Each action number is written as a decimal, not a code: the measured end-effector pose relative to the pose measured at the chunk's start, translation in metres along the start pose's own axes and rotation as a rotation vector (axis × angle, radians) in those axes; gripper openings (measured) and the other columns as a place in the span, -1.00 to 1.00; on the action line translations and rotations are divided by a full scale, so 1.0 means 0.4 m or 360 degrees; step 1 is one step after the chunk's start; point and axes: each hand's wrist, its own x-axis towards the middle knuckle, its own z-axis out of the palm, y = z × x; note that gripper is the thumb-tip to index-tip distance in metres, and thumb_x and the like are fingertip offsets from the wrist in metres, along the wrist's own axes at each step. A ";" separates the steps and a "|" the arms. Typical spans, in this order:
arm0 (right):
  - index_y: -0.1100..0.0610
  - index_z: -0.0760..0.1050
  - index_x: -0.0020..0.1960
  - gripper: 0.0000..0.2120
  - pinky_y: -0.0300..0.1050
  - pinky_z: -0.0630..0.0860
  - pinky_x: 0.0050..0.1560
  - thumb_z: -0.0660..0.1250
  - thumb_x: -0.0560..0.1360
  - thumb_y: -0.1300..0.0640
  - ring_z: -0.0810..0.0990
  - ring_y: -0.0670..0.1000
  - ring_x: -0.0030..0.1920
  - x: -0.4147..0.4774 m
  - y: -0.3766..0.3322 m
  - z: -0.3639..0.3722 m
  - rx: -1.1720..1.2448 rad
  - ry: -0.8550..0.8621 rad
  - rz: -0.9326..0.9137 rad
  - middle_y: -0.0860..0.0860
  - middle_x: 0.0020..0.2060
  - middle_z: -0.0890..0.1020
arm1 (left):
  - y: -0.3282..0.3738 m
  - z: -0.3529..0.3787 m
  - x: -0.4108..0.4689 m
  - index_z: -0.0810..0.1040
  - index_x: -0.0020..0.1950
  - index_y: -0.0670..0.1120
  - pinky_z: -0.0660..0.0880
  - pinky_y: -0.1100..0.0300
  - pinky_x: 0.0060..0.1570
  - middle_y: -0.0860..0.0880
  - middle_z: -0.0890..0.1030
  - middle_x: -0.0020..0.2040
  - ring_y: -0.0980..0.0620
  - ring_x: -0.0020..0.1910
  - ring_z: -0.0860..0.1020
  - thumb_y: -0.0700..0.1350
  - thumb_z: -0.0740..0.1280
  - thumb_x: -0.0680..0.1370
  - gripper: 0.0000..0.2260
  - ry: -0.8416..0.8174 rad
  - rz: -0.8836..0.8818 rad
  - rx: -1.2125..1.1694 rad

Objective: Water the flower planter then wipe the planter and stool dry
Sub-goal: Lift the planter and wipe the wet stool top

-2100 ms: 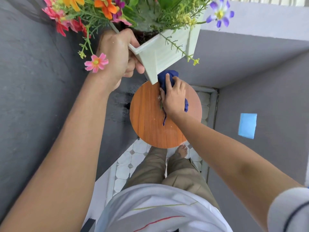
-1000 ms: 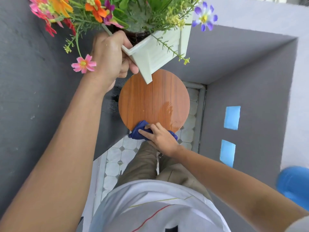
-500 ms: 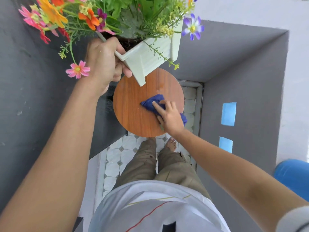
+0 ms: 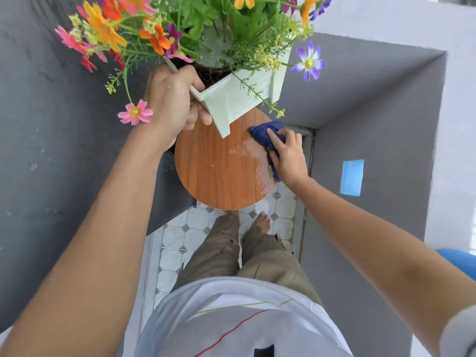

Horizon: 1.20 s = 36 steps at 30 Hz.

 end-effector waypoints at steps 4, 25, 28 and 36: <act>0.13 0.41 0.46 -0.45 0.19 0.50 0.11 0.40 0.50 0.24 0.43 0.23 0.10 -0.124 -0.063 0.042 0.0029 -0.0191 -0.0384 0.21 0.21 0.49 | 0.002 -0.005 0.005 0.39 -0.60 -0.11 0.04 0.21 -0.52 -0.44 0.51 -0.41 -0.01 -0.64 0.12 -0.22 0.17 0.38 -0.68 -0.0012 -0.0019 -0.0019; 0.16 0.45 0.43 -0.48 0.15 0.52 0.02 0.39 0.47 0.23 0.46 0.23 0.00 -0.129 -0.187 0.109 0.0094 -0.0320 -0.0679 0.23 0.17 0.52 | 0.031 -0.017 0.048 0.34 -0.50 -0.19 0.08 0.25 -0.54 -0.50 0.51 -0.37 -0.04 -0.65 0.12 -0.22 0.15 0.40 -0.75 0.0009 0.0012 -0.0013; 0.13 0.43 0.44 -0.48 0.12 0.55 0.02 0.43 0.51 0.15 0.48 0.20 -0.01 -0.171 -0.217 0.129 0.0114 -0.0505 -0.1052 0.19 0.18 0.49 | 0.031 -0.020 0.061 0.35 -0.51 -0.18 0.10 0.26 -0.55 -0.51 0.51 -0.36 -0.05 -0.65 0.13 -0.22 0.16 0.40 -0.74 0.0023 0.0001 -0.0007; 0.15 0.42 0.43 -0.55 0.09 0.49 0.07 0.28 0.55 0.15 0.46 0.25 0.10 0.202 -0.144 0.068 -0.0015 -0.0067 -0.0323 0.21 0.18 0.51 | 0.039 -0.039 0.085 0.35 -0.46 -0.20 0.13 0.31 -0.59 -0.46 0.53 -0.36 -0.05 -0.70 0.15 -0.21 0.17 0.42 -0.76 0.0071 0.0014 0.0061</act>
